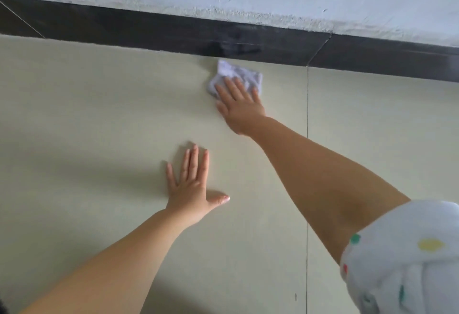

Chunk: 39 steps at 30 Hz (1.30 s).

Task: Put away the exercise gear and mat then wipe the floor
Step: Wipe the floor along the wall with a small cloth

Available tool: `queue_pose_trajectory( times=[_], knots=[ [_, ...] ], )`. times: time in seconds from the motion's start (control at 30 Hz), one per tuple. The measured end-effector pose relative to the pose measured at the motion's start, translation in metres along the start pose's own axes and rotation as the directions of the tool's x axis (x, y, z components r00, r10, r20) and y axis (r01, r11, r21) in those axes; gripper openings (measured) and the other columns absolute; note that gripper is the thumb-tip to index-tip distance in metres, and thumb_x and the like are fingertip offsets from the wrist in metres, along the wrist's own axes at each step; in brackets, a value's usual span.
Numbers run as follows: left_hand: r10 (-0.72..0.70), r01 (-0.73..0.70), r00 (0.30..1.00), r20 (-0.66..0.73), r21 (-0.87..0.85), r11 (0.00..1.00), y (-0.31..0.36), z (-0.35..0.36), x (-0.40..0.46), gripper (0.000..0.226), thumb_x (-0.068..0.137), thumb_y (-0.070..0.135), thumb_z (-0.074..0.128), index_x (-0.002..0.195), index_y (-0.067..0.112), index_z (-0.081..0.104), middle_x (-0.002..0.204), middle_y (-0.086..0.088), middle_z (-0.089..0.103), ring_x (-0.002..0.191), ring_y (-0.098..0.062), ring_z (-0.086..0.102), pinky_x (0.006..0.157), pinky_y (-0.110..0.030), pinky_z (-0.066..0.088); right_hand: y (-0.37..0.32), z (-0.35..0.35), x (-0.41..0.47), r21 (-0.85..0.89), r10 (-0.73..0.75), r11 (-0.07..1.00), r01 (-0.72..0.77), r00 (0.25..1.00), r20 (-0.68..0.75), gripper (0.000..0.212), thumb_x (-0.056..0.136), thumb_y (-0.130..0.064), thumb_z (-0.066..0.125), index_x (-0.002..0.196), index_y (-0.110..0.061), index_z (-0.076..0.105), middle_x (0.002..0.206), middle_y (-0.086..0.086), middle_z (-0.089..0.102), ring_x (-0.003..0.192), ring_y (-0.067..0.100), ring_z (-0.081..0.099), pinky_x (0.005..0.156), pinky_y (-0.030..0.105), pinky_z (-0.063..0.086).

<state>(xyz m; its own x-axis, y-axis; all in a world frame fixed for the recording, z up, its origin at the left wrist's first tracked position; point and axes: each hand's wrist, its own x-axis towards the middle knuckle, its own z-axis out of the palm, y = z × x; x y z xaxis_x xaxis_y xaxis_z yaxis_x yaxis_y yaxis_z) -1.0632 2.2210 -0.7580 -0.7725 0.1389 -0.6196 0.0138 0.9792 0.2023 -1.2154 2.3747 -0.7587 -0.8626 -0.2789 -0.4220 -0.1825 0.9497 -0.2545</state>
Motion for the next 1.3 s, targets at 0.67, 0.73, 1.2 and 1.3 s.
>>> queue_pose_trajectory(
  times=[0.67, 0.73, 1.2, 1.3],
  knots=[
    [0.027, -0.01, 0.994, -0.108, 0.154, 0.988, 0.018, -0.007, -0.007, 0.09, 0.089, 0.054, 0.048, 0.152, 0.016, -0.003, 0.157, -0.006, -0.022, 0.145, -0.019, -0.02, 0.113, -0.057, 0.002, 0.055, 0.059, -0.154, -0.008, -0.051, 0.999, 0.051, 0.999, -0.014, 0.053, 0.102, -0.044, 0.014, 0.151, -0.032, 0.0, 0.16, -0.006, -0.011, 0.146, 0.015, -0.016, 0.117, 0.042, -0.015],
    [0.132, -0.108, 0.986, -0.102, 0.206, 0.972, 0.029, -0.006, -0.008, 0.082, 0.092, 0.046, 0.047, 0.152, 0.019, -0.002, 0.156, -0.005, -0.024, 0.145, -0.017, -0.02, 0.113, -0.057, 0.001, 0.112, 0.052, -0.163, 0.067, 0.179, 0.983, -0.173, 0.979, -0.094, 0.053, 0.102, -0.041, 0.015, 0.151, -0.031, -0.001, 0.16, -0.003, -0.012, 0.146, 0.015, -0.017, 0.116, 0.041, -0.014],
    [0.145, -0.228, 0.956, 0.256, 0.333, 0.915, 0.065, -0.022, 0.005, 0.066, 0.1, 0.037, 0.033, 0.15, 0.032, -0.008, 0.154, -0.006, -0.03, 0.145, -0.026, -0.021, 0.113, -0.059, 0.016, 0.02, 0.114, -0.234, 0.315, 0.493, 0.851, -0.42, 0.845, -0.206, 0.057, 0.098, -0.046, 0.007, 0.151, -0.026, 0.008, 0.159, -0.003, -0.001, 0.146, 0.019, -0.011, 0.115, 0.049, -0.01],
    [0.155, -0.231, 0.954, 0.257, 0.3, 0.925, 0.062, -0.023, 0.013, 0.071, 0.097, 0.013, 0.037, 0.151, 0.033, -0.005, 0.155, -0.005, -0.028, 0.145, -0.025, -0.019, 0.115, -0.056, 0.018, -0.029, 0.132, -0.257, 0.24, 0.299, 0.93, -0.278, 0.953, -0.055, 0.057, 0.101, -0.044, 0.005, 0.146, -0.025, 0.033, 0.156, -0.001, 0.023, 0.145, 0.023, 0.015, 0.111, 0.049, 0.008]
  ],
)
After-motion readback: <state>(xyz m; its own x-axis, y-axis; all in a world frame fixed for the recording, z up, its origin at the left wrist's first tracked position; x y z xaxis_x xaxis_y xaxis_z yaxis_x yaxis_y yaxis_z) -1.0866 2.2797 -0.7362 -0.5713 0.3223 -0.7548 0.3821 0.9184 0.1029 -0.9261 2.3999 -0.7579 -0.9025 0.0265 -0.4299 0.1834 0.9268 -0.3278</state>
